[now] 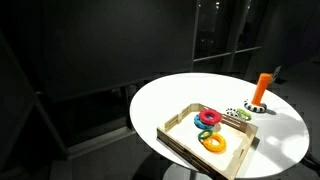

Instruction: Put the light green ring in the box

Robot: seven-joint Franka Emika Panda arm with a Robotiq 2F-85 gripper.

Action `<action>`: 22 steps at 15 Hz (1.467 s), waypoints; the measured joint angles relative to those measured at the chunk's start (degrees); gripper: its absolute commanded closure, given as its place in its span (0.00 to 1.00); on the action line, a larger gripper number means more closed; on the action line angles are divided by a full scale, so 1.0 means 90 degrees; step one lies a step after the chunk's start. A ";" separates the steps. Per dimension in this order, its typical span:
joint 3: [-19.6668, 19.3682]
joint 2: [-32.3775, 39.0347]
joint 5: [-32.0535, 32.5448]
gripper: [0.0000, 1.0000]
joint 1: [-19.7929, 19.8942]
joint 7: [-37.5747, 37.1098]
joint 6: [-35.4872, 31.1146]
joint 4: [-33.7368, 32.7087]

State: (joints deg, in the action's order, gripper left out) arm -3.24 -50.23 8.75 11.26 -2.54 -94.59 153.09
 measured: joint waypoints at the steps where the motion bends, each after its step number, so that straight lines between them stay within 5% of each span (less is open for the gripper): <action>1: 0.0000 0.0000 0.0000 0.00 0.0000 0.0000 0.0000 0.0000; 12: 0.0012 0.0228 -0.0021 0.00 -0.0112 -0.0120 -0.0143 -0.0062; 22: 0.0239 0.1913 -0.0505 0.00 -0.0495 -0.0792 -0.0779 -0.1137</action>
State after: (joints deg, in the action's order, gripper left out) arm -1.09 -33.01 4.21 6.81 -9.66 -101.60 142.86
